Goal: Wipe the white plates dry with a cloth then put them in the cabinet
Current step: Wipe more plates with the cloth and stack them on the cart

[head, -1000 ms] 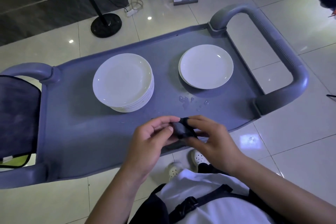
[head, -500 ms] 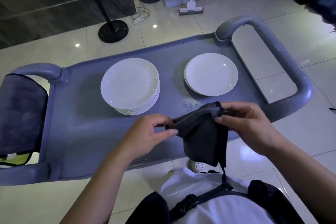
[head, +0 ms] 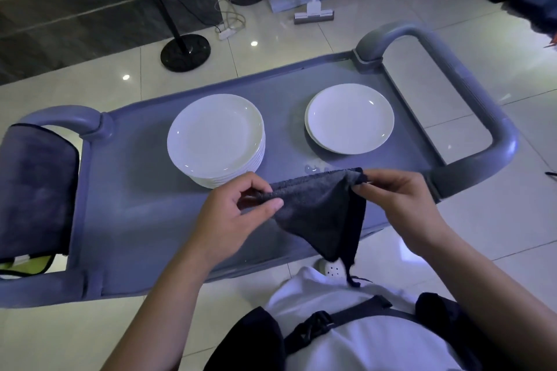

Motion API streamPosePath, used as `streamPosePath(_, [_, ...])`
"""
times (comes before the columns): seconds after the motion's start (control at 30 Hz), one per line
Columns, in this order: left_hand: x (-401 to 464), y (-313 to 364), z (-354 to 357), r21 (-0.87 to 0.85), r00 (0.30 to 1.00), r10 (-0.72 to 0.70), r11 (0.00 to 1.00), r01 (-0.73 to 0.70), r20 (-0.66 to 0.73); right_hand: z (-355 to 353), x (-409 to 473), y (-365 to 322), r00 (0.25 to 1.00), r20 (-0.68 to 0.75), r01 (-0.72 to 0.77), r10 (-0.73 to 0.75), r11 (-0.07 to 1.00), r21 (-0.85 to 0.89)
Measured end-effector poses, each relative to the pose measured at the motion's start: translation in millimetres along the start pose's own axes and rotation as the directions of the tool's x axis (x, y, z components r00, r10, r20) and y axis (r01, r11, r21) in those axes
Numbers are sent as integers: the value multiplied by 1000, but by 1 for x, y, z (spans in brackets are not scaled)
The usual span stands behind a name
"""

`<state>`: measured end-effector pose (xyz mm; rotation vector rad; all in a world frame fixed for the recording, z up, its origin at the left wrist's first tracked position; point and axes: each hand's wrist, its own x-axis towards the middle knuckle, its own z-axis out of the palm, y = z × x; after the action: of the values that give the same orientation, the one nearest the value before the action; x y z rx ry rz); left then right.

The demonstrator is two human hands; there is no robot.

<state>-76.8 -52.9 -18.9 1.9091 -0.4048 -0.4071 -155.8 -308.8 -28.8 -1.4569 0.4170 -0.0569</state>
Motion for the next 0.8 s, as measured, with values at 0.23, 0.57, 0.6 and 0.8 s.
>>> streamPosePath(0.23, [38,-27,20,-138,992,-112,985,103,-64,-9,46,31,950,34,-312,311,950,12])
streamPosePath(0.57, [14,-72,52,243,979,47,970,3,-198,-9,31,73,985,-107,-153,139,978,-140])
streamPosePath(0.6, [3,-81,55,255,982,56,967,-8,-180,-13,21,79,984,-97,-162,148,973,-161])
streamPosePath(0.8, [-4,-112,75,176,996,-80,981,86,-42,-19,-7,107,952,-116,-297,284,949,-110])
